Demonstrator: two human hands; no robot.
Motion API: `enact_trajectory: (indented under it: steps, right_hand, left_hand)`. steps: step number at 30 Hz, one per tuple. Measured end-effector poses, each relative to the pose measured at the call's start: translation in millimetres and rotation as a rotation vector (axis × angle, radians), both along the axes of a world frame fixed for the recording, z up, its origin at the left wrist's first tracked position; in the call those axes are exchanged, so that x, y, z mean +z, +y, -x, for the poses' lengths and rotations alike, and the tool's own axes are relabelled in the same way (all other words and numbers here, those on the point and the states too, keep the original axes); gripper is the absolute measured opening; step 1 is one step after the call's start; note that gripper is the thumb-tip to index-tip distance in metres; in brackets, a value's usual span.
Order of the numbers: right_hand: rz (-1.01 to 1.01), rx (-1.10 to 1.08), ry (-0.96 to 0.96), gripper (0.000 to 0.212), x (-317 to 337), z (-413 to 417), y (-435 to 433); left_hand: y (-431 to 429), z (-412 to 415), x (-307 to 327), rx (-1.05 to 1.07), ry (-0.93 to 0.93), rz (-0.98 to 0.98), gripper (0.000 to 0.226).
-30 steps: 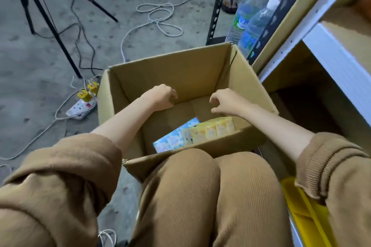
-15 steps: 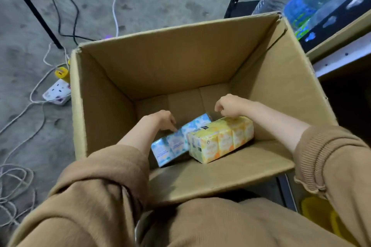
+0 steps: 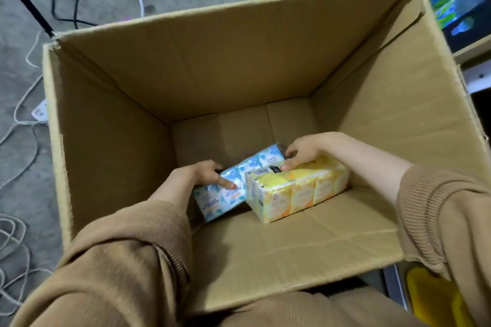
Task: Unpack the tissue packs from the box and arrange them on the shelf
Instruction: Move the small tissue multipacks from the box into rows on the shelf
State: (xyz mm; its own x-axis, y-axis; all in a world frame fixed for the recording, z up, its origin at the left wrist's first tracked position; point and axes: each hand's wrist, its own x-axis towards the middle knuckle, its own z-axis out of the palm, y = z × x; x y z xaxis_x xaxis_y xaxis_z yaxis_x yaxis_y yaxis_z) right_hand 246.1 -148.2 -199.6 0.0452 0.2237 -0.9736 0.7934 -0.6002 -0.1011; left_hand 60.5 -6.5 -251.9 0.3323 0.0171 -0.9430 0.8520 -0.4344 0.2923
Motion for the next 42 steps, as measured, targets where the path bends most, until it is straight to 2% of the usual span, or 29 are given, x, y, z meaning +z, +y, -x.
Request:
enact_trajectory:
  steps: [2,5,8,10,12,14,16,19,22,26,30,34,39,42]
  right_hand:
    - [0.012,-0.028,0.015,0.067,5,-3,1]
    - [-0.096,-0.069,-0.006,0.047,7,-9,-1]
    - [-0.229,-0.160,0.021,0.047,6,-8,-3]
    - [-0.243,-0.176,0.058,0.046,2,-3,-4]
    - [-0.244,-0.127,0.059,0.036,-2,2,-6]
    - [-0.259,-0.109,0.027,0.028,-5,5,-6]
    - [-0.254,-0.109,-0.007,0.038,-6,7,-6]
    - [-0.224,-0.014,-0.044,0.065,-9,11,-7]
    - [-0.215,0.003,-0.056,0.067,-16,16,-12]
    - [-0.168,-0.097,-0.041,0.067,-21,17,-17]
    - [-0.121,0.020,-0.052,0.086,-26,21,-15]
    - [-0.091,0.154,-0.081,0.080,-28,23,-16]
    - [-0.039,-0.072,0.034,0.071,-28,21,-20]
    - [-0.072,-0.061,-0.001,0.076,-28,23,-19]
  left_hand:
    - [1,-1,2,0.007,-0.020,0.001,0.046]
    - [7,-7,8,-0.040,-0.022,-0.049,0.042]
    - [20,-16,17,-0.075,-0.043,-0.161,0.055]
    - [28,-24,25,-0.103,-0.100,-0.257,0.058]
    - [34,-33,34,-0.141,-0.171,-0.339,0.054]
    - [36,-38,37,-0.198,-0.200,-0.386,0.062]
    - [34,-40,36,-0.259,-0.173,-0.392,0.075]
    - [28,-41,29,-0.307,-0.134,-0.384,0.089]
    - [28,-43,21,-0.298,-0.137,-0.395,0.099]
    - [25,-43,13,-0.152,-0.133,-0.342,0.089]
    - [27,-41,13,-0.059,-0.160,-0.344,0.084]
    - [25,-35,11,0.064,-0.189,-0.423,0.091]
    - [20,-31,9,0.164,-0.191,-0.492,0.093]
    - [16,-32,7,0.176,-0.194,-0.490,0.092]
